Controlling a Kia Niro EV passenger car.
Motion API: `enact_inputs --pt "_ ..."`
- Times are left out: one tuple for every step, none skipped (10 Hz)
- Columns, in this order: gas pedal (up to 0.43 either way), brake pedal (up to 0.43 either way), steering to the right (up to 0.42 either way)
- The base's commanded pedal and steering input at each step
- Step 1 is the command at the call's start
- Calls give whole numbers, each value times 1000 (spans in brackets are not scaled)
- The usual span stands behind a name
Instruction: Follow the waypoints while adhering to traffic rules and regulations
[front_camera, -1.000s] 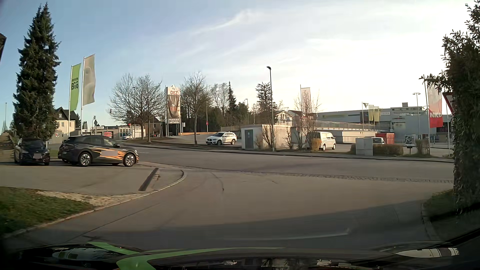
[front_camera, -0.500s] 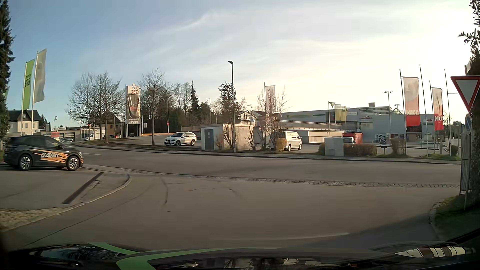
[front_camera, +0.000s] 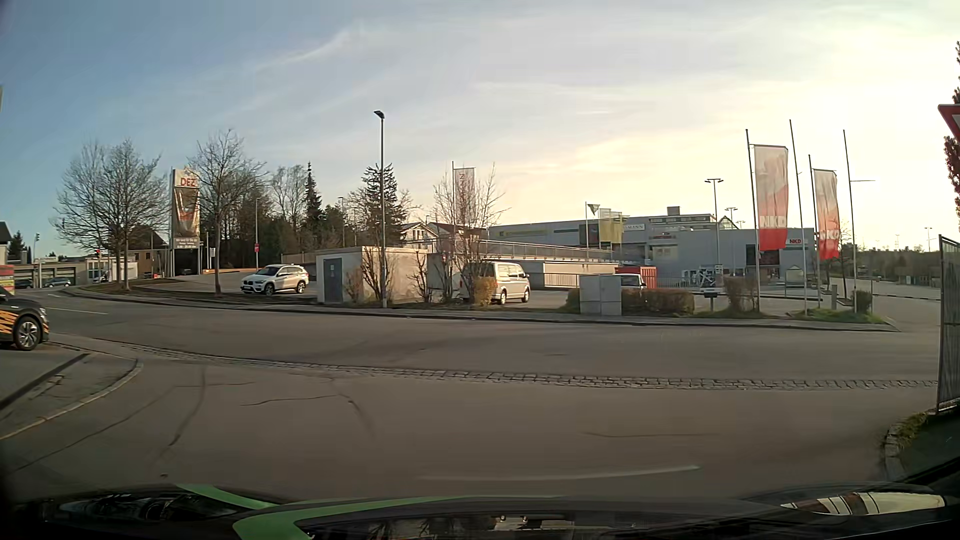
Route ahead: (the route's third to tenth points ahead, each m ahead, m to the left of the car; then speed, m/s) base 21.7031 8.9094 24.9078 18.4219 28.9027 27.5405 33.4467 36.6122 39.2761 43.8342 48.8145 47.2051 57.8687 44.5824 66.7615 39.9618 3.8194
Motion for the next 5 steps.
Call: enact_inputs --pt "0 207 268" --pt "0 213 268" --pt "0 220 268" --pt "0 220 268" --pt "0 226 267"
